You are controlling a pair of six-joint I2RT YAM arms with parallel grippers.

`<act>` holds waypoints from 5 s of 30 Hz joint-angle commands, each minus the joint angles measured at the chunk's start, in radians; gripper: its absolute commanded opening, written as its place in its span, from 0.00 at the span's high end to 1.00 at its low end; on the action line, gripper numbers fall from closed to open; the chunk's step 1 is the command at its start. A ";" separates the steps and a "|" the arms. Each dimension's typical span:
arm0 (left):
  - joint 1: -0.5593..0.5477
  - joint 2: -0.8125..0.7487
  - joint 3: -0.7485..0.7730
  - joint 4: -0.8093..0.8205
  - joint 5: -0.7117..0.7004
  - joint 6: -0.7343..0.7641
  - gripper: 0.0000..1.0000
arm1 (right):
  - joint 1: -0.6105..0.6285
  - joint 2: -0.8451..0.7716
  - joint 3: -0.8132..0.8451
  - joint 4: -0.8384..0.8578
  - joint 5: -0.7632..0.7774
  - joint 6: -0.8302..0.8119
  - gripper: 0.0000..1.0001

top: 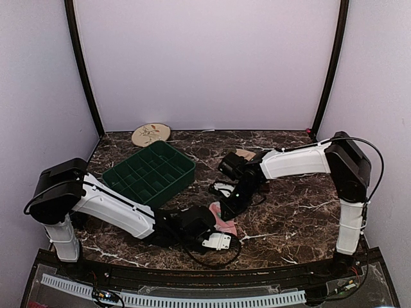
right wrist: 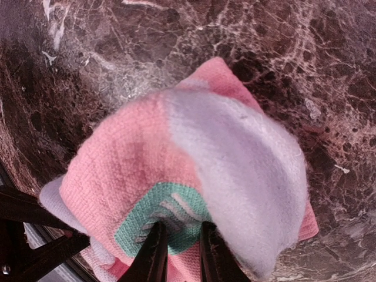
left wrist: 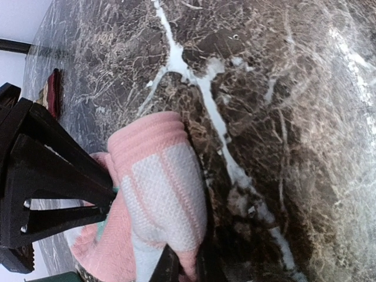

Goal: Roll the socks
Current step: Roll the sock at the center of the board.

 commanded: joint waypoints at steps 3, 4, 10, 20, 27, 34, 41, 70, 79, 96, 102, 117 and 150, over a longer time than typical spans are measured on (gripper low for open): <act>0.027 0.014 0.093 -0.192 0.133 0.014 1.00 | -0.002 0.053 -0.006 -0.022 0.011 -0.031 0.81; 0.036 0.015 0.112 -0.228 0.157 0.014 1.00 | -0.001 0.054 -0.006 -0.022 0.010 -0.033 0.81; 0.089 0.032 0.240 -0.456 0.327 -0.007 1.00 | -0.002 0.056 -0.003 -0.021 0.014 -0.041 0.81; 0.168 0.107 0.453 -0.740 0.568 -0.071 1.00 | -0.006 0.039 -0.021 -0.025 0.069 -0.041 0.73; 0.196 0.124 0.478 -0.809 0.668 -0.107 1.00 | -0.032 -0.005 -0.058 0.021 0.071 -0.002 0.59; 0.215 0.139 0.501 -0.836 0.731 -0.126 1.00 | -0.045 -0.055 -0.080 0.051 0.065 0.033 0.56; 0.225 0.153 0.523 -0.859 0.789 -0.132 1.00 | -0.052 -0.124 -0.135 0.104 0.038 0.086 0.48; 0.289 0.271 0.632 -0.912 0.942 -0.170 1.00 | 0.075 -0.641 -0.559 0.182 0.388 0.279 0.43; 0.318 0.321 0.655 -0.941 0.996 -0.192 1.00 | 0.300 -0.707 -0.627 0.219 0.600 0.312 0.43; 0.367 0.374 0.707 -0.987 1.088 -0.210 1.00 | 0.528 -0.500 -0.499 0.290 0.786 -0.003 0.42; 0.368 0.391 0.718 -0.998 1.103 -0.210 1.00 | 0.529 -0.432 -0.467 0.315 0.806 -0.115 0.37; 0.386 0.408 0.729 -1.013 1.151 -0.209 1.00 | 0.522 -0.334 -0.478 0.402 0.838 -0.256 0.29; 0.403 0.444 0.771 -1.026 1.189 -0.216 1.00 | 0.457 -0.314 -0.502 0.425 0.723 -0.359 0.63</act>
